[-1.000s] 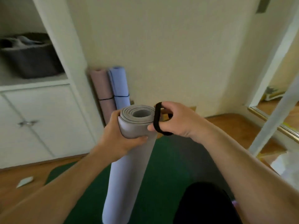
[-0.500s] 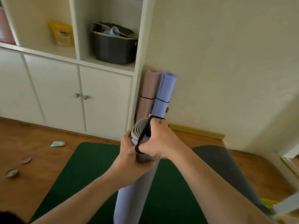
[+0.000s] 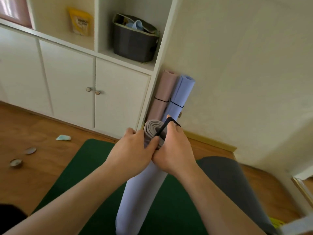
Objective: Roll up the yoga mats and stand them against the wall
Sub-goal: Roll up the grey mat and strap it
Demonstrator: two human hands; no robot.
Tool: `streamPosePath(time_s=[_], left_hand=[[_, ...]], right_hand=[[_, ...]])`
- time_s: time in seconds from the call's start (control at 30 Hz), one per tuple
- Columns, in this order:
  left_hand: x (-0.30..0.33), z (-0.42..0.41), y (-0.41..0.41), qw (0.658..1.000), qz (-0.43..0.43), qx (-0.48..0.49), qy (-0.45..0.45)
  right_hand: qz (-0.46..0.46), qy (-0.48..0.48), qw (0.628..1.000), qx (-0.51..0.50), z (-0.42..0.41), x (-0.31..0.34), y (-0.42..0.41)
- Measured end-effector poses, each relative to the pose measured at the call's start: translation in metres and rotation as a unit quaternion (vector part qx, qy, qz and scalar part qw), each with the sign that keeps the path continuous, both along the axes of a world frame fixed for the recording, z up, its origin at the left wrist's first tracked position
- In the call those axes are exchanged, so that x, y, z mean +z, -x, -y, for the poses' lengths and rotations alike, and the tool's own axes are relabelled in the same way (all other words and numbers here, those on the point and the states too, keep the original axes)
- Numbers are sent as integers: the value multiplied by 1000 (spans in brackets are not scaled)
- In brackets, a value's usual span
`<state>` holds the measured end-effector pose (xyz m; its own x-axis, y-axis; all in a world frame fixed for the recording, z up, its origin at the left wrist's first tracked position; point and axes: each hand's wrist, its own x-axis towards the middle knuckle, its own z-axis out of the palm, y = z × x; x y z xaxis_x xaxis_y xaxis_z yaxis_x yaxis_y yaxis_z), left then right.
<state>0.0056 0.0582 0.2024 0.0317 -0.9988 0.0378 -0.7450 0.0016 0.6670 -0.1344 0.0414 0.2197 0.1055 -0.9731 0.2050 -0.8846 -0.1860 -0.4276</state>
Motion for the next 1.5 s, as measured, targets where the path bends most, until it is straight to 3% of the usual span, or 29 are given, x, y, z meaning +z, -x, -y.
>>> streamPosePath(time_s=[0.1,0.3,0.53,0.7,0.77,0.87,1.1,1.2,1.37,1.5], left_hand=[[-5,-1,5,996,52,-3,67],[1,2,6,992,77,46,87],[-4,10,-13,988,-47,93,111],[-12,15,-20,979,-152,117,70],[-15,19,-22,979,-149,128,62],[-17,24,-24,978,-142,140,64],[-19,32,-19,978,-160,122,59],[-21,37,-24,977,-178,113,19],[-36,42,-36,971,-207,64,-96],[-50,44,-44,991,-108,24,-73]], right_hand=[[-5,15,1000,4,-2,-2,-2],[-17,33,999,-13,-4,-11,-7],[-2,43,999,-3,-9,-17,-8],[6,-16,999,-36,-11,-4,-3],[59,-63,996,-27,-13,3,4],[215,-149,965,-9,-14,12,15],[151,-172,973,-30,14,28,30],[174,-224,958,-39,34,25,31],[261,-361,893,-64,36,3,35],[365,-328,871,-20,26,-34,42]])
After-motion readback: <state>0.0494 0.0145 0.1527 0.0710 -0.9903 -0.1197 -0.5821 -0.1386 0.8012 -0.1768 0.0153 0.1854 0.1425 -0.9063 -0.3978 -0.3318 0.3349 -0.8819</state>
